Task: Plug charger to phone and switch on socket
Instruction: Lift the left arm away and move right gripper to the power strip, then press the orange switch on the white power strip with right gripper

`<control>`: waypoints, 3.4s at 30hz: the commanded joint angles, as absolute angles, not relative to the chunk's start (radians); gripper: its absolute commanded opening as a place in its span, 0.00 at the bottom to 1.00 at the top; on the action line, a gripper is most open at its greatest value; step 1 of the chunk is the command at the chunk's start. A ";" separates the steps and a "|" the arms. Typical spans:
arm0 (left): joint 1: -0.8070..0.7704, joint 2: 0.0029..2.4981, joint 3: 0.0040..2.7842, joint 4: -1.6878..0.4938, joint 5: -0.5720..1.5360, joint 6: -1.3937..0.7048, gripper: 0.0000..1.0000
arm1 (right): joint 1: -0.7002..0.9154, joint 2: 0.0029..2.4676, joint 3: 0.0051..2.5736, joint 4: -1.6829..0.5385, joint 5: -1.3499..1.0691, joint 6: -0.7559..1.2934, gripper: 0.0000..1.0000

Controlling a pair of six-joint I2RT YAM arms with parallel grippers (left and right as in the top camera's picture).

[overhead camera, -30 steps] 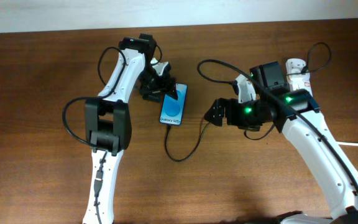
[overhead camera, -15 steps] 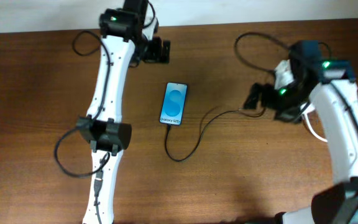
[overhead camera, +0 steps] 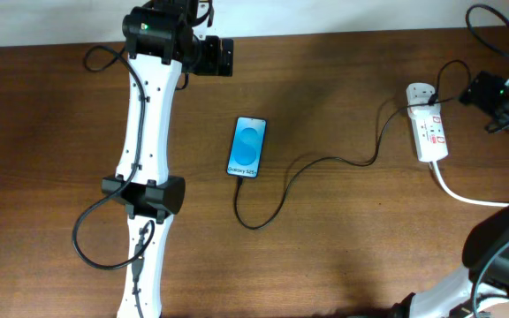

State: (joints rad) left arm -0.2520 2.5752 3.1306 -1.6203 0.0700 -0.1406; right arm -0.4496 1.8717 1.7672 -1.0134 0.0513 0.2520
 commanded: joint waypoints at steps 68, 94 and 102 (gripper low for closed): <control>-0.246 2.566 3.132 -1.622 0.055 -0.153 1.00 | -0.517 2.286 1.772 -0.789 -0.300 0.059 0.98; -0.246 2.566 3.132 -1.622 0.055 -0.153 0.99 | -0.432 2.324 1.770 -0.797 -0.240 0.055 0.98; -0.246 2.566 3.132 -1.622 0.055 -0.153 0.99 | -0.451 2.283 1.773 -0.820 -0.278 0.120 0.98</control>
State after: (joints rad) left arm -0.2523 2.5748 3.1306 -1.6234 0.0696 -0.1406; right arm -0.5045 2.2704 1.7805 -0.7933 -0.1776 0.0769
